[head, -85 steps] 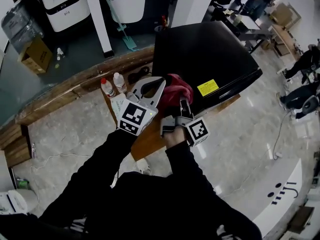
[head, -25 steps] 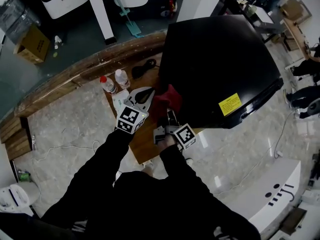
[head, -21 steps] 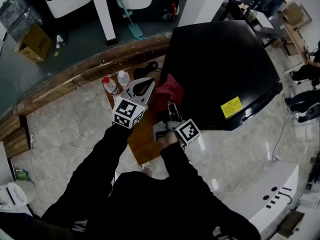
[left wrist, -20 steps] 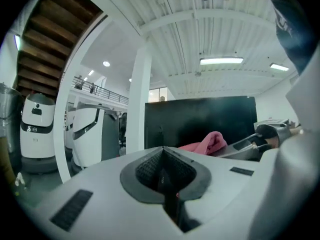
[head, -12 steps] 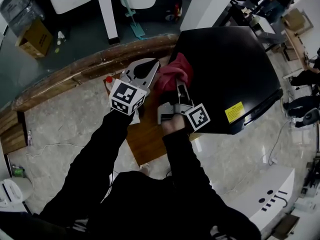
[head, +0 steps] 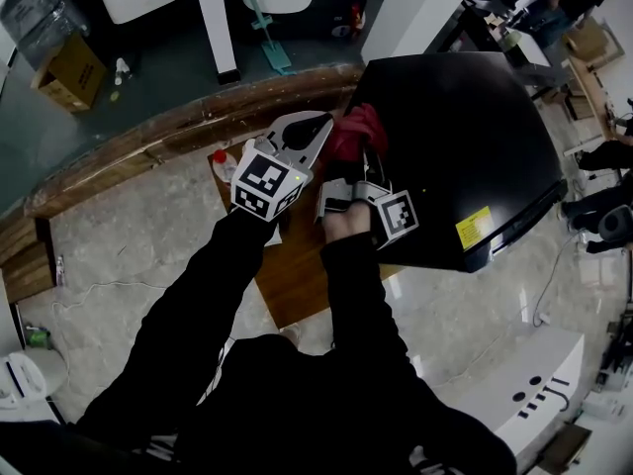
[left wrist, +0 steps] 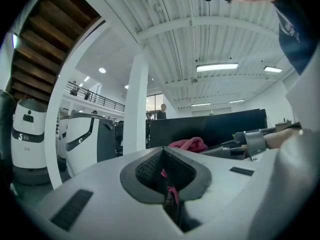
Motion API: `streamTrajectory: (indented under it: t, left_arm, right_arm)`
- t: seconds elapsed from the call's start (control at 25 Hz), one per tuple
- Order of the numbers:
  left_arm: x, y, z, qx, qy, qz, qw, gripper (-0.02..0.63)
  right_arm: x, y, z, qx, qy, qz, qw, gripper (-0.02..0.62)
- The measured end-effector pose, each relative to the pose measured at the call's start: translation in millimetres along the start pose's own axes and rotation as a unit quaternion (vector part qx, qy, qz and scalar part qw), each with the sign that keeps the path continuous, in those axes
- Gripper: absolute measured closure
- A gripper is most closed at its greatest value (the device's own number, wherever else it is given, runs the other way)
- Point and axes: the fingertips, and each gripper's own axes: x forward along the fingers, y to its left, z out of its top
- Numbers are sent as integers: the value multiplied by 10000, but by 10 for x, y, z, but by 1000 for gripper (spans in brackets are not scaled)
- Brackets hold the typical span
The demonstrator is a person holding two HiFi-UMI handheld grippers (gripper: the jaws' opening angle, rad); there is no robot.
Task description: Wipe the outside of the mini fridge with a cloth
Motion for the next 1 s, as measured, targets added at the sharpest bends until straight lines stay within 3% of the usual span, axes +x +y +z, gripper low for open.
streamTrajectory:
  t: [0.16, 0.44, 0.68, 1.0]
  left_arm:
    - [39, -60, -298, -82, 238, -112, 9996, 601]
    - [11, -84, -1027, -355, 862, -127, 9956, 600]
    - [-9, -204, -1861, -535, 1917, -221, 9798, 601]
    - [-9, -308, -2390, -665, 2415, -283, 9677, 601]
  right_arm:
    - [2, -230, -1, 42, -107, -210, 9997, 557]
    - [-110, -1019, 19, 127, -219, -800, 9965, 557]
    - [-297, -1709, 46, 84, -164, -1401, 9900, 557]
    - [-543, -2495, 88, 126, -276, -2075, 9778, 557]
